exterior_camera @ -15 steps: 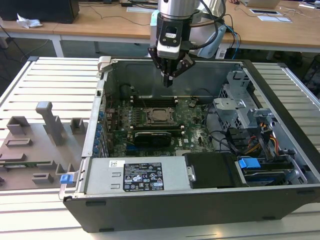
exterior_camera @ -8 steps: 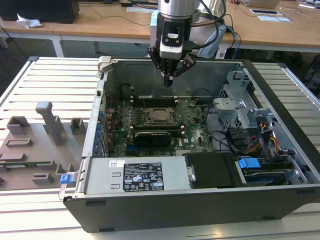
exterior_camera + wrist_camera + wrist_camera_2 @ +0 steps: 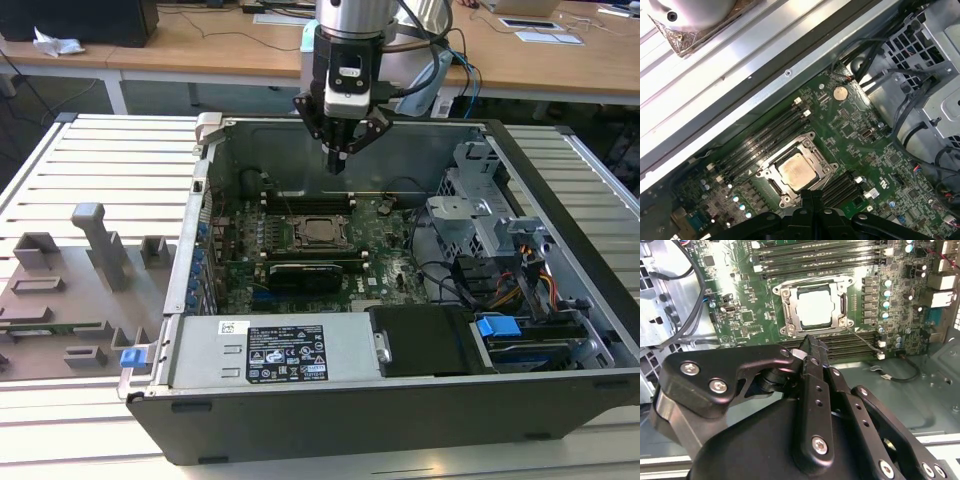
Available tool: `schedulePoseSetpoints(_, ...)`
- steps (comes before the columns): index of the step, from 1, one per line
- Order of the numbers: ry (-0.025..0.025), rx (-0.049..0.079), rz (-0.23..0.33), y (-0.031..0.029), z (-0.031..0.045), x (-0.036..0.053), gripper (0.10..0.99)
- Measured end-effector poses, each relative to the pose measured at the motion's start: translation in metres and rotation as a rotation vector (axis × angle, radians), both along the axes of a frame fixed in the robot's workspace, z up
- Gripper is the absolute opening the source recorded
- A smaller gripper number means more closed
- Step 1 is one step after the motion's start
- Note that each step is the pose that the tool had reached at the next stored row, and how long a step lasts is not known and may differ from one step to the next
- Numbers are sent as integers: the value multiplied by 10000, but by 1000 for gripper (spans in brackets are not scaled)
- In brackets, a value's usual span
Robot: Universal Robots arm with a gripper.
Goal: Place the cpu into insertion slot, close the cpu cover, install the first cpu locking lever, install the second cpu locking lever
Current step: 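Install the first cpu locking lever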
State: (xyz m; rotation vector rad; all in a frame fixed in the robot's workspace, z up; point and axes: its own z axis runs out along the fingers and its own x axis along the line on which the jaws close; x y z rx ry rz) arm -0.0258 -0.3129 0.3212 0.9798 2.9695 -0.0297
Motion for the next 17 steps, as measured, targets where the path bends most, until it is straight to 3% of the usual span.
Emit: schedulePoseSetpoints(17, -1, 0, 1023, 0, 0, 0, 106)
